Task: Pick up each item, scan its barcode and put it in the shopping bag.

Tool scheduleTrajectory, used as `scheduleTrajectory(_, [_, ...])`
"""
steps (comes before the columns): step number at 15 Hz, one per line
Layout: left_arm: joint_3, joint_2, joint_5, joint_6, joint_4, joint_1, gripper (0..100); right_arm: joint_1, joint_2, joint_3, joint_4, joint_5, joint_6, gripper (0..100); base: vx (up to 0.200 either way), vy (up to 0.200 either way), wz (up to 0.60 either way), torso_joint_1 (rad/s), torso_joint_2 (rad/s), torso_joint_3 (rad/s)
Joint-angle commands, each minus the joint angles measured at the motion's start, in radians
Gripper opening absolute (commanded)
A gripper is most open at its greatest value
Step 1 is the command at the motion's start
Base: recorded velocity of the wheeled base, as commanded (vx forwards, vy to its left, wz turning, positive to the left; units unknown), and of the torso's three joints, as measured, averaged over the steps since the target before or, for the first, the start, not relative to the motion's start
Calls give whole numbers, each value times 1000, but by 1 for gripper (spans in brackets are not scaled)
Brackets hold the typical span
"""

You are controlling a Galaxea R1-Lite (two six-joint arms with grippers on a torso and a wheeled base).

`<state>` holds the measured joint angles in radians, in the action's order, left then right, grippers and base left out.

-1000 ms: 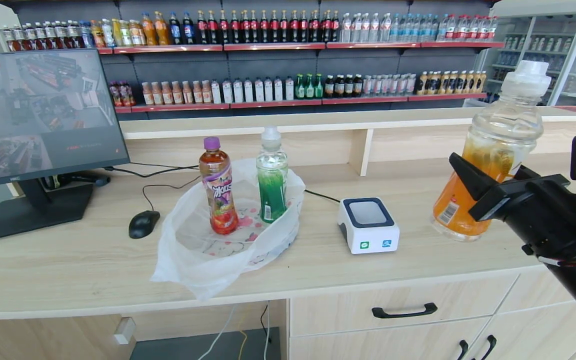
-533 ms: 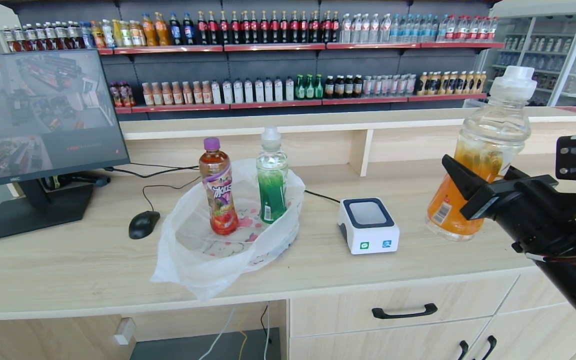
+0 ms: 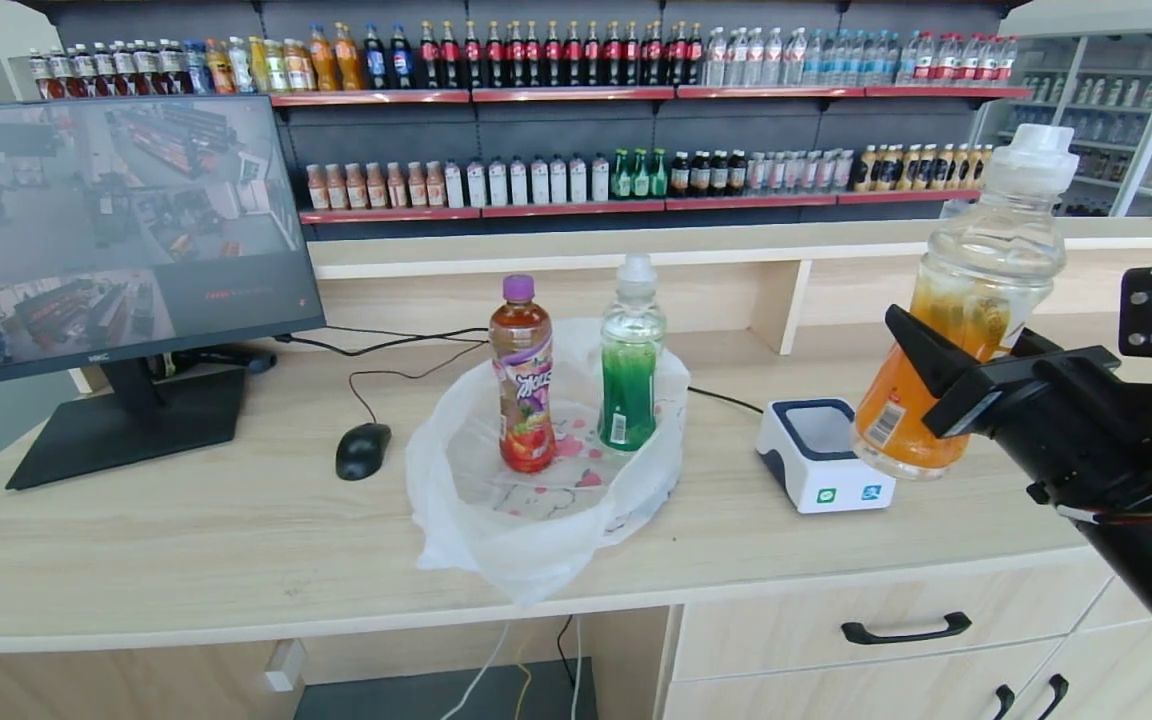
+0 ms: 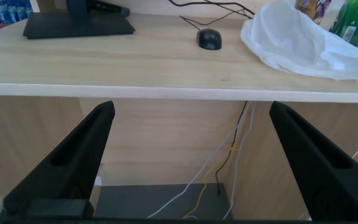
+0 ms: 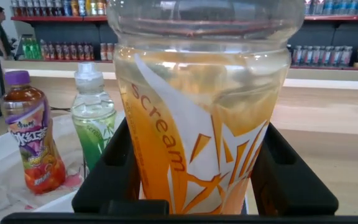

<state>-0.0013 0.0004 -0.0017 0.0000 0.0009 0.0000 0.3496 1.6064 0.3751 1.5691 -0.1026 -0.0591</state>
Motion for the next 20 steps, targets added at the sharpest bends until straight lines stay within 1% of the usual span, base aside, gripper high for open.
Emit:
scheduleTrajectory(1, [0,0,0,2,1,0,100,2,0,2,2,-2,-2,0,0,0,0,0,0,0])
scheduleTrajectory(4, [0,0,0,2,1,0,100,26,17,28,2,0,-4,0,0,0,0,0,0,0])
scheduleTrajectory(7, [0,0,0,2,1,0,100,75,44,53,2,-2,-4,0,0,0,0,0,0,0])
scheduleTrajectory(11, [0,0,0,2,1,0,100,181,147,139,2,0,-2,0,0,0,0,0,0,0])
scheduleTrajectory(12, [0,0,0,2,1,0,100,192,161,153,2,0,-2,0,0,0,0,0,0,0])
scheduleTrajectory(13, [0,0,0,2,1,0,100,221,210,199,2,-2,-1,0,0,0,0,0,0,0])
scheduleTrajectory(15, [0,0,0,2,1,0,100,246,259,243,2,-2,-4,0,0,0,0,0,0,0])
scheduleTrajectory(20, [0,0,0,2,1,0,100,266,368,357,2,1,-2,0,0,0,0,0,0,0])
